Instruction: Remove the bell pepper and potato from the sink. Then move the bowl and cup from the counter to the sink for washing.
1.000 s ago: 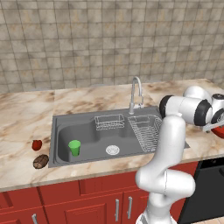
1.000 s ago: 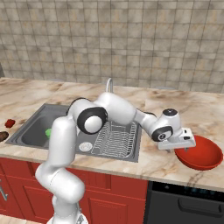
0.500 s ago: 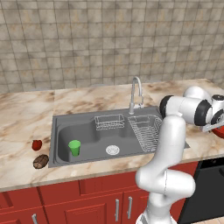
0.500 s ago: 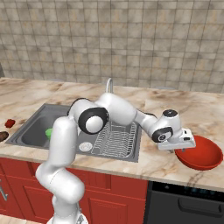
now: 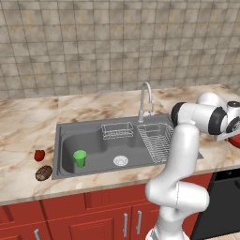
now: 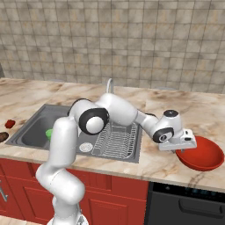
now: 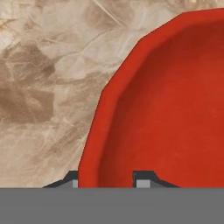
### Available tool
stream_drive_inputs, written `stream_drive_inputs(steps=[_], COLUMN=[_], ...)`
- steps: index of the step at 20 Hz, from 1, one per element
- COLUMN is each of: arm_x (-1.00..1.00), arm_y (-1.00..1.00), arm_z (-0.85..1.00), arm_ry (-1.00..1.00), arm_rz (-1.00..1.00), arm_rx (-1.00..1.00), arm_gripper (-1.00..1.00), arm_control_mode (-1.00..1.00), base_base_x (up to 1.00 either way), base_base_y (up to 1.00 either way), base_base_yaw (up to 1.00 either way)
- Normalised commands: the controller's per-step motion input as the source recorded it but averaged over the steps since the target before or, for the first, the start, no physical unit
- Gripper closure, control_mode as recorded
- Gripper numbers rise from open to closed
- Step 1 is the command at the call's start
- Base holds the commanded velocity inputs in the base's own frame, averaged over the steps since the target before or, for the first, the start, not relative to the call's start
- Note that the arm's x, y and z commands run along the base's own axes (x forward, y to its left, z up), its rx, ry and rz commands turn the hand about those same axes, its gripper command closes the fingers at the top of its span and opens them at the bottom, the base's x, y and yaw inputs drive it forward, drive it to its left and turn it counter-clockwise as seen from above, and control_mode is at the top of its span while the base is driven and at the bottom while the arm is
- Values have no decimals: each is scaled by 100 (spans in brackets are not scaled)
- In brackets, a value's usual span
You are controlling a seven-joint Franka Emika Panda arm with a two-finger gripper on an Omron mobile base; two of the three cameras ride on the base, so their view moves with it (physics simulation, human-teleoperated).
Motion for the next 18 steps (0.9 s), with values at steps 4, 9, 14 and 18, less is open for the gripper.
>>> stream_drive_inputs(steps=[4, 9, 14, 18], arm_x=[-1, -2, -6, -7], arm_y=[0, 0, 1, 0], arm_z=[16, 28, 31, 31], arm_ry=[-4, -2, -5, -9], arm_rz=[0, 3, 9, 12], arm_rx=[0, 0, -5, -9], arm_gripper=[100, 100, 100, 100], arm_control_mode=[-100, -100, -100, -100], base_base_x=[0, 0, 0, 0], base_base_y=[0, 0, 0, 0], base_base_yaw=[0, 0, 0, 0])
